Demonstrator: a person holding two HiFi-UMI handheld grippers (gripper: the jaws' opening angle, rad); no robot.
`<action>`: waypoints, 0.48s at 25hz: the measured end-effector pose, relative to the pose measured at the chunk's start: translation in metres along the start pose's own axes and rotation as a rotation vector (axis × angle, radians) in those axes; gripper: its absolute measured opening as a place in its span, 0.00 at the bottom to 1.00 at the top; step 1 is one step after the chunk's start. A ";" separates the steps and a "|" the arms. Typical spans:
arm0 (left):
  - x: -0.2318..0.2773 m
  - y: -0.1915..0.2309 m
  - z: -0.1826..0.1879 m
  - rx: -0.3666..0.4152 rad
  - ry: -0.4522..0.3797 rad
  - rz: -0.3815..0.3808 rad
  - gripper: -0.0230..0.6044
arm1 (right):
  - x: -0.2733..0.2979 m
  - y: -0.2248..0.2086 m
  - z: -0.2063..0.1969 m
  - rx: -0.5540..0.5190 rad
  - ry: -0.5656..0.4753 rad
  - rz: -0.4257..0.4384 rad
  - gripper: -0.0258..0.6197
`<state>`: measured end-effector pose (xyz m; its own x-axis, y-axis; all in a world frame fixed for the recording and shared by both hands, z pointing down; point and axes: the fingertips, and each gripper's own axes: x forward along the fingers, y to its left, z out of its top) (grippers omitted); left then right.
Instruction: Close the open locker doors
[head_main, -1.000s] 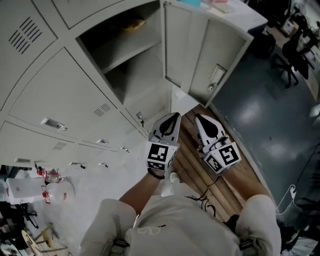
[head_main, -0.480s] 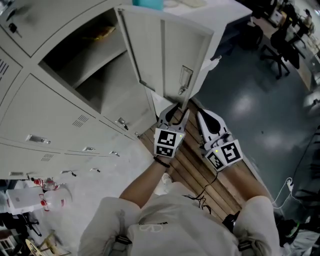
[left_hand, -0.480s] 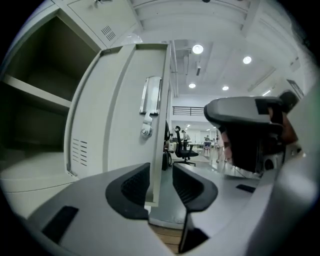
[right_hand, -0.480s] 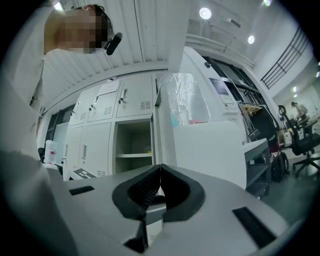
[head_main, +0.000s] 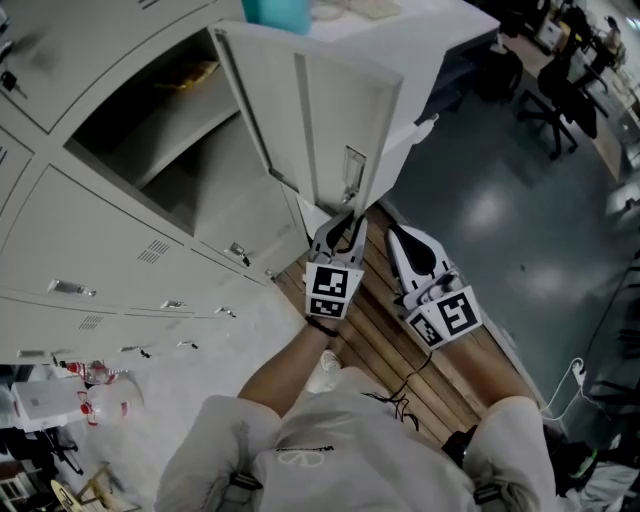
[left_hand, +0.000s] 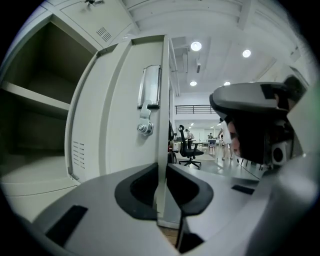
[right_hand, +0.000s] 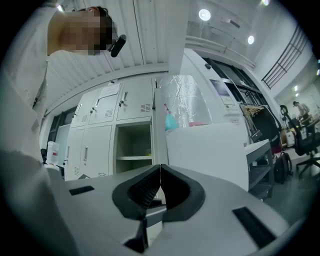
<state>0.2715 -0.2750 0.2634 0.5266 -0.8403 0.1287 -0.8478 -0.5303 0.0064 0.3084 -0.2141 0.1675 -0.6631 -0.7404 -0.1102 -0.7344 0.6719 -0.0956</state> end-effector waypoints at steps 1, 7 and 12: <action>-0.008 0.000 0.000 -0.007 -0.005 -0.006 0.12 | 0.002 0.003 0.002 0.004 -0.006 0.016 0.06; -0.077 0.017 -0.008 0.003 -0.012 -0.076 0.14 | 0.034 0.049 0.026 0.012 -0.058 0.239 0.17; -0.126 0.044 -0.013 0.055 -0.025 -0.112 0.16 | 0.068 0.111 0.028 -0.037 -0.037 0.432 0.31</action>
<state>0.1668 -0.1915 0.2599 0.6198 -0.7777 0.1054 -0.7792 -0.6258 -0.0356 0.1862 -0.1893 0.1215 -0.9055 -0.3899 -0.1674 -0.3960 0.9183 0.0027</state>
